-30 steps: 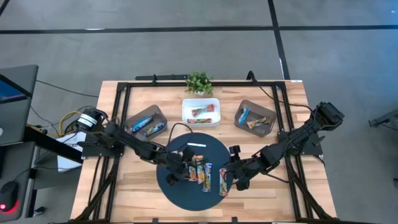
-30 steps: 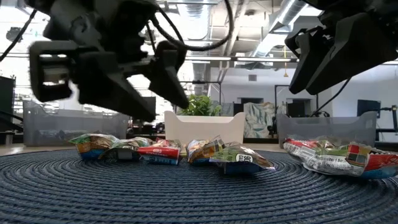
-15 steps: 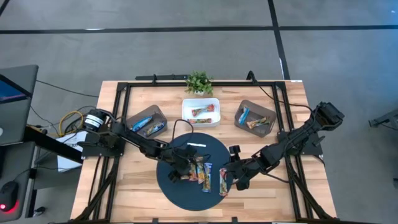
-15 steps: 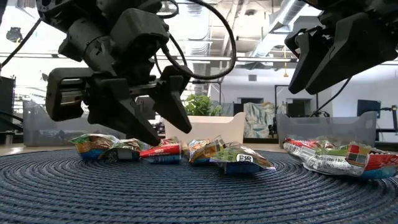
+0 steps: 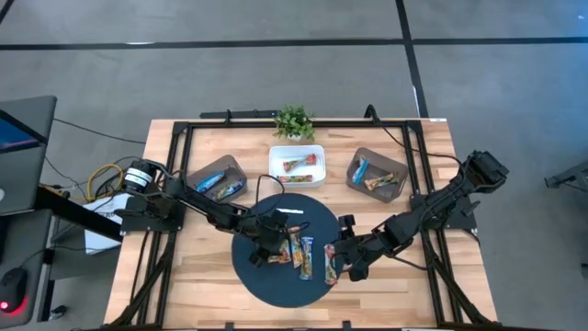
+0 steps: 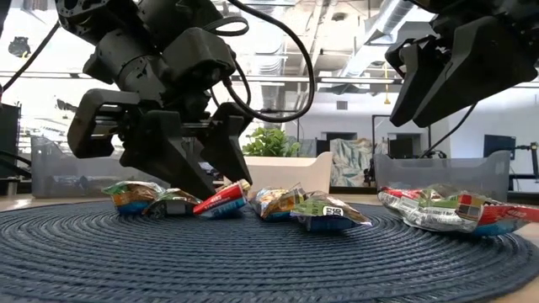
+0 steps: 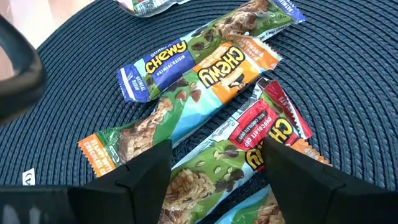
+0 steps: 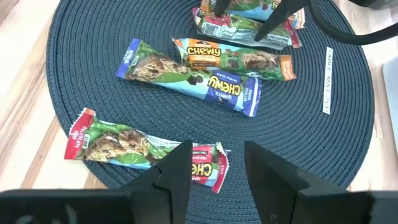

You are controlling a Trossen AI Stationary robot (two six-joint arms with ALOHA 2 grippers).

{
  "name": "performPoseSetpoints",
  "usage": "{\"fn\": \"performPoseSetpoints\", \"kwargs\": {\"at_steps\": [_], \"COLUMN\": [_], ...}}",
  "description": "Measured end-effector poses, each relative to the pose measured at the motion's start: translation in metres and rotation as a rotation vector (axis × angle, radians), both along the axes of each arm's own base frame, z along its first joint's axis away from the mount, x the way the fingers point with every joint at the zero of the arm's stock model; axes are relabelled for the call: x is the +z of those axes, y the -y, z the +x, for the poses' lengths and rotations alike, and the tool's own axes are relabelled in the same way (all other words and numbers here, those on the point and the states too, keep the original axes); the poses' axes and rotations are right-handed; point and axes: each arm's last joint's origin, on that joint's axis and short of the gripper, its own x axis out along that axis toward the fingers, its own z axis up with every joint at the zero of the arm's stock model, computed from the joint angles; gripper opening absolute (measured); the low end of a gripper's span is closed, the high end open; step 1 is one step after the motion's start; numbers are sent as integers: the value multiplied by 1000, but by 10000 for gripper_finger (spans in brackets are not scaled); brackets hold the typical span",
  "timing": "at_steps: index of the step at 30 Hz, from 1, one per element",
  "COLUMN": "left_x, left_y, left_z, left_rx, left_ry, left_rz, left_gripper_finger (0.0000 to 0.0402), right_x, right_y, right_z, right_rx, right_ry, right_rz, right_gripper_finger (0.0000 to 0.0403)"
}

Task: Pick and place Granola Bars by type
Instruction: Put the red granola bar into the white bin

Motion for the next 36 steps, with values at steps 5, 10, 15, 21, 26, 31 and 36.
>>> {"fn": "performPoseSetpoints", "kwargs": {"at_steps": [5,10,15,21,26,31,36], "left_x": [0,-1,-2,-1,4,7,7], "left_y": [0,-1,-1,-1,-2,-1,1], "left_z": [0,-1,-2,-2,-3,-4,-4], "left_rx": [11,40,40,2,-6,-10,-6], "left_ry": [-9,-31,-37,-24,-6,12,35], "left_rz": [-8,-31,-30,7,29,64,130], "left_gripper_finger": [243,210,152,84,44,17,3], "right_x": [0,0,0,0,0,0,0], "right_y": [0,0,0,0,0,0,1], "right_z": [0,0,0,0,0,0,1], "right_rx": [0,0,0,-1,-1,-2,-7], "right_ry": [0,0,0,0,1,1,3], "right_rz": [0,0,0,0,0,0,-2], "right_gripper_finger": [138,138,138,138,138,138,138]}}
